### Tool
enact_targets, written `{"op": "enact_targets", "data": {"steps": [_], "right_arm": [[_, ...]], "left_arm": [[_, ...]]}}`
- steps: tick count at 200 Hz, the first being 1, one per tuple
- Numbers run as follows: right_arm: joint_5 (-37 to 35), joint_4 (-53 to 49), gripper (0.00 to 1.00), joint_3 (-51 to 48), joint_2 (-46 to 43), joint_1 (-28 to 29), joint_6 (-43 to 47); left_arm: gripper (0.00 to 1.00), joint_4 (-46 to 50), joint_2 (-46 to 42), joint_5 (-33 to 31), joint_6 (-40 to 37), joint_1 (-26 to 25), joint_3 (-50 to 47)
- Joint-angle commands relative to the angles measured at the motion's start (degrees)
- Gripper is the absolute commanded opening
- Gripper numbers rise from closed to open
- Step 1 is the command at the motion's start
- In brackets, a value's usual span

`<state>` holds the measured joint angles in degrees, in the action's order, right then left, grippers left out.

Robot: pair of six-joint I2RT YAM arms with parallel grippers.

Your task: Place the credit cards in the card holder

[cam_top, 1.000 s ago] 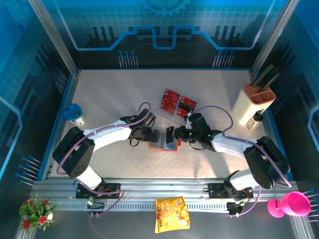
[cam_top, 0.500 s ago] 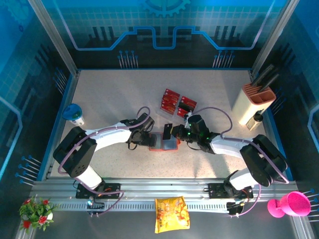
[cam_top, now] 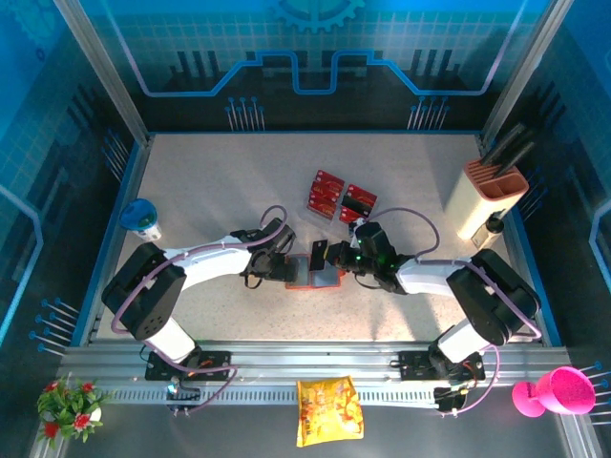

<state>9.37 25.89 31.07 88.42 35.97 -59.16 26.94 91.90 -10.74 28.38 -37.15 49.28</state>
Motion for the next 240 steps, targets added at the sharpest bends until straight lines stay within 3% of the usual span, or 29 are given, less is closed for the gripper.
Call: {"op": "enact_targets", "data": {"steps": [1,240], "right_arm": [[0.29,2.67,0.00,0.50,1.33,0.90,-0.43],[5.58,-2.06,0.00,-0.62,3.35,1.76,2.36]], "left_arm": [[0.99,1.29,1.11,-0.68,0.71,-0.37,-1.12],[0.99,0.13,2.32,-0.32,0.91,-0.34,-1.46]]}}
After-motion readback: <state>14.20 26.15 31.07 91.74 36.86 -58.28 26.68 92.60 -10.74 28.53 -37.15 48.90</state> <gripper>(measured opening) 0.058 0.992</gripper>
